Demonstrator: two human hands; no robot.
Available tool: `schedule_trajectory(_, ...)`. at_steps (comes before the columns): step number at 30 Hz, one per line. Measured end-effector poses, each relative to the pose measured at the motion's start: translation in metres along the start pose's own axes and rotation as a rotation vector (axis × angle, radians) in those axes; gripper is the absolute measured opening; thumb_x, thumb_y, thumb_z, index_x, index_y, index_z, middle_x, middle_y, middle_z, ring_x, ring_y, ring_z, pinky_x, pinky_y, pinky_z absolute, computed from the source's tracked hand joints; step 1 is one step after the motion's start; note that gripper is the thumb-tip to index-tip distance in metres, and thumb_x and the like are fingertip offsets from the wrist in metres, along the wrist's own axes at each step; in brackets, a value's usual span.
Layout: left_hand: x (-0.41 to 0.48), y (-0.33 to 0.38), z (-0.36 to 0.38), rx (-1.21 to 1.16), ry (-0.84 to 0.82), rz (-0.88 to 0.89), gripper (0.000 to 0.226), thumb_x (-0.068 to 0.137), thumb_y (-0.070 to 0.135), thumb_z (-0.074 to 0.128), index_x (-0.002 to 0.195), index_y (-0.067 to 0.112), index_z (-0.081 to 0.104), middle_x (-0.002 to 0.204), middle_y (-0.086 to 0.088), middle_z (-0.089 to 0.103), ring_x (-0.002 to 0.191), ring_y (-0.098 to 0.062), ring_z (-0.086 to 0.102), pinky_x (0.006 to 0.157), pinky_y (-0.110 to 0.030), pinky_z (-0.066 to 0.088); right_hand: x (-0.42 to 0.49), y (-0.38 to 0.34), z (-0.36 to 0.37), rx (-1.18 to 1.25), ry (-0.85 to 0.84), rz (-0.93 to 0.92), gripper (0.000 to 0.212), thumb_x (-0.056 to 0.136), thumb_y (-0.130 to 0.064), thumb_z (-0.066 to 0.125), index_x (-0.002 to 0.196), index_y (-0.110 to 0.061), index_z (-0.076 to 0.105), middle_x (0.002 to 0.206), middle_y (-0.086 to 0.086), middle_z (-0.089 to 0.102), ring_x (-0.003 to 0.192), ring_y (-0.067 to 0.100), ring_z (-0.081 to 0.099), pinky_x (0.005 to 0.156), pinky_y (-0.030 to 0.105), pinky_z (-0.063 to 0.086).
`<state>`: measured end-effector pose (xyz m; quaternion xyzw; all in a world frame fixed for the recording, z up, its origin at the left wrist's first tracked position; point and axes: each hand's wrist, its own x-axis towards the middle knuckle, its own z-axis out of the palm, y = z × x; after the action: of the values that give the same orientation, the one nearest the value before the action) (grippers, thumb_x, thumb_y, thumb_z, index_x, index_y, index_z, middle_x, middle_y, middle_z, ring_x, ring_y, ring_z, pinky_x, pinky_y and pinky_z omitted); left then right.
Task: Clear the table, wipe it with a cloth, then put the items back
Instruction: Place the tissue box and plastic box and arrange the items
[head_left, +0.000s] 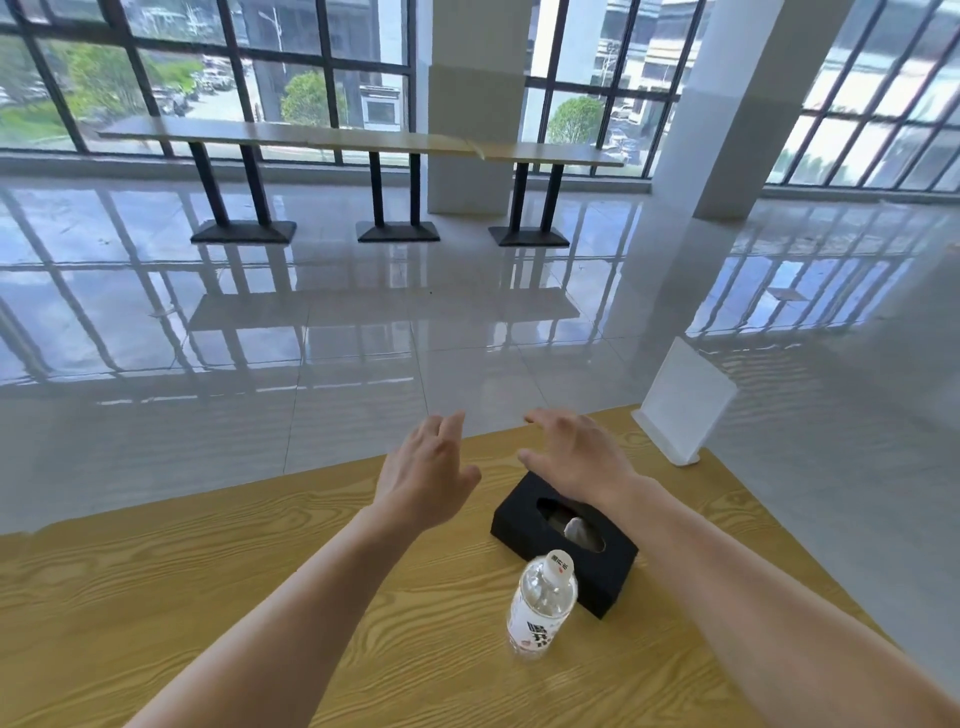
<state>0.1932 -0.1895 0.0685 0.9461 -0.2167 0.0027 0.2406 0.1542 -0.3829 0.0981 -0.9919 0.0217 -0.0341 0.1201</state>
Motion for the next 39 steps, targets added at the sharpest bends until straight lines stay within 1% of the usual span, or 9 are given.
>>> schedule_trajectory(2,-0.008,-0.010,-0.017,0.008,0.029,0.023,0.071,0.094,0.035,0.056,0.155,0.018,0.022,0.150,-0.005,0.042,0.132,-0.023,0.045,0.103,-0.040,0.046,-0.003,-0.021,-0.007,-0.022,-0.006,-0.006,0.055,0.094,-0.041,0.060,0.142,-0.018,0.048,0.138,0.004,0.058,0.124,0.026,0.055,0.099,0.041,0.049)
schedule_trajectory(8,-0.044,-0.059,-0.073,0.130,0.070,0.066,0.075,0.092,0.044,0.055,0.154,0.021,0.020,0.154,-0.005,0.034,0.141,-0.027,0.033,0.112,-0.054,0.032,-0.016,-0.106,-0.017,-0.059,0.013,-0.027,0.057,0.093,-0.043,0.061,0.143,-0.019,0.048,0.136,0.005,0.058,0.122,0.026,0.056,0.098,0.040,0.049)
schedule_trajectory(13,-0.085,-0.122,-0.124,0.171,0.104,0.046,0.079,0.090,0.050,0.055,0.154,0.024,0.016,0.156,-0.006,0.030,0.145,-0.029,0.027,0.113,-0.058,0.030,-0.025,-0.196,-0.013,-0.066,0.024,-0.072,0.057,0.093,-0.044,0.061,0.143,-0.019,0.048,0.137,0.005,0.058,0.122,0.027,0.057,0.097,0.043,0.050)
schedule_trajectory(19,-0.146,-0.201,-0.178,0.180,0.130,-0.037,0.080,0.093,0.049,0.052,0.157,0.025,0.011,0.163,-0.007,0.019,0.152,-0.028,0.013,0.119,-0.059,0.020,-0.029,-0.305,0.011,-0.046,0.033,-0.186,0.056,0.092,-0.045,0.061,0.140,-0.019,0.050,0.135,0.005,0.060,0.121,0.027,0.058,0.097,0.043,0.050)
schedule_trajectory(25,-0.205,-0.266,-0.212,0.161,0.141,-0.240,0.081,0.095,0.049,0.049,0.159,0.028,0.003,0.167,-0.007,0.008,0.154,-0.027,0.003,0.122,-0.057,0.011,-0.024,-0.397,0.047,-0.022,-0.031,-0.363,0.055,0.092,-0.043,0.061,0.141,-0.020,0.050,0.135,0.004,0.060,0.120,0.026,0.058,0.097,0.043,0.051)
schedule_trajectory(29,-0.247,-0.300,-0.229,0.186,0.194,-0.379,0.082,0.095,0.051,0.049,0.159,0.029,0.004,0.168,-0.007,0.008,0.154,-0.027,0.003,0.122,-0.055,0.011,-0.018,-0.447,0.063,0.002,-0.081,-0.495,0.050,0.092,-0.041,0.061,0.137,-0.018,0.053,0.132,0.006,0.063,0.120,0.028,0.059,0.097,0.045,0.051)
schedule_trajectory(32,-0.279,-0.319,-0.237,0.208,0.223,-0.504,0.082,0.094,0.053,0.049,0.159,0.031,0.004,0.168,-0.006,0.009,0.154,-0.026,0.004,0.123,-0.054,0.011,-0.018,-0.480,0.077,0.028,-0.112,-0.582,0.052,0.092,-0.041,0.060,0.138,-0.019,0.052,0.134,0.007,0.062,0.120,0.030,0.059,0.097,0.046,0.050)
schedule_trajectory(35,-0.313,-0.332,-0.242,0.224,0.248,-0.626,0.081,0.094,0.054,0.048,0.158,0.032,0.005,0.167,-0.005,0.009,0.154,-0.026,0.004,0.122,-0.053,0.015,-0.024,-0.511,0.094,0.059,-0.171,-0.666,0.053,0.092,-0.041,0.059,0.140,-0.020,0.051,0.135,0.008,0.060,0.121,0.031,0.058,0.097,0.045,0.050)
schedule_trajectory(39,-0.357,-0.345,-0.244,0.230,0.256,-0.777,0.079,0.096,0.054,0.045,0.159,0.029,0.004,0.167,-0.005,0.007,0.154,-0.026,0.003,0.120,-0.051,0.013,-0.030,-0.547,0.116,0.114,-0.242,-0.743,0.053,0.092,-0.041,0.060,0.139,-0.019,0.051,0.134,0.008,0.061,0.120,0.030,0.058,0.095,0.042,0.050)
